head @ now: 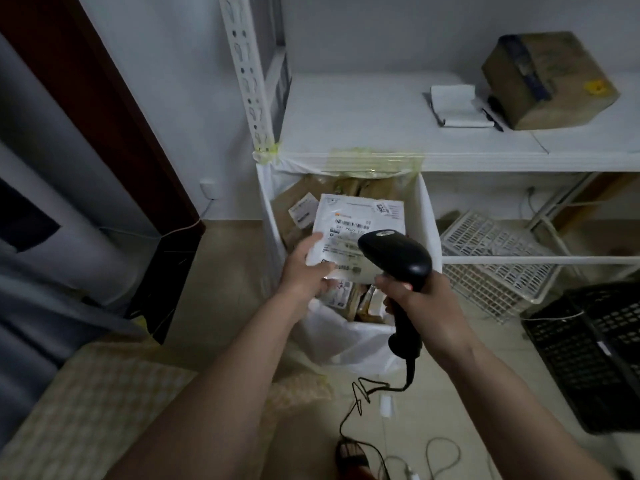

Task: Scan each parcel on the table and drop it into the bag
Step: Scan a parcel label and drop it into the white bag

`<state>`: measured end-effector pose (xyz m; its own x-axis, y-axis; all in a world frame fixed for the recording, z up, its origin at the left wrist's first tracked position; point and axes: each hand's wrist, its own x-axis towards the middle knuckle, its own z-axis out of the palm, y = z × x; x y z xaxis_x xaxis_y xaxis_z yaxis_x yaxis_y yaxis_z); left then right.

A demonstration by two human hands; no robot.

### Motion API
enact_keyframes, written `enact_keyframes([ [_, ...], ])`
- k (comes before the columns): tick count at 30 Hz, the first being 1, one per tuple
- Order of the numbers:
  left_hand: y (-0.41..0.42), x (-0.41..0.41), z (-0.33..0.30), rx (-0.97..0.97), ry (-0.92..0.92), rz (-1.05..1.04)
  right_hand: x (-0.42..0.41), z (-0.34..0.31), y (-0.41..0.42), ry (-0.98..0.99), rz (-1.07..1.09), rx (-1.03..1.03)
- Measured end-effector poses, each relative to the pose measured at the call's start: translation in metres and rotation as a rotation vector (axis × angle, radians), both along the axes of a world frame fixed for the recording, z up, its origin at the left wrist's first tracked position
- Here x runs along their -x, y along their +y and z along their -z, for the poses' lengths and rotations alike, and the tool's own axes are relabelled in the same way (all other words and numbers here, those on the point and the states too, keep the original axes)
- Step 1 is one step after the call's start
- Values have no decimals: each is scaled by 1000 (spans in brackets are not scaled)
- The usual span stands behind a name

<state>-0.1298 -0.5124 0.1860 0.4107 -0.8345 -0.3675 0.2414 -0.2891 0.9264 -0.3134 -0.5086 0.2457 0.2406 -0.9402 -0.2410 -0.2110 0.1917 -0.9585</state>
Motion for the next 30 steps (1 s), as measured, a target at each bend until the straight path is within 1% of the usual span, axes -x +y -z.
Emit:
enact_keyframes([
  [3, -49, 25, -2, -71, 129, 110, 17, 2, -35, -16, 28, 4],
  [5, -75, 40, 2, -97, 231, 120, 26, 4, -53, -9, 49, -1],
  [12, -146, 52, 33, -99, 526, -80, 39, 20, -92, 4, 29, -44],
  [16, -158, 54, 33, -69, 607, -233, 37, 35, -106, 41, -16, -75],
  [18, -159, 53, 32, -63, 602, -251, 36, 39, -111, 39, -28, -82],
  [20, -159, 54, 32, -109, 485, -194, 34, 41, -114, 30, -36, -93],
  [24, -152, 49, 48, -297, 84, -147, 25, 45, -115, 14, -85, -127],
  [26, -141, 41, 55, -349, -174, -104, 17, 45, -113, -2, -107, -135],
  [28, -121, 30, 58, -375, -459, 9, 6, 44, -108, 0, -155, -127],
  [30, -95, 18, 56, -418, -693, 111, -6, 41, -100, 1, -213, -112],
])
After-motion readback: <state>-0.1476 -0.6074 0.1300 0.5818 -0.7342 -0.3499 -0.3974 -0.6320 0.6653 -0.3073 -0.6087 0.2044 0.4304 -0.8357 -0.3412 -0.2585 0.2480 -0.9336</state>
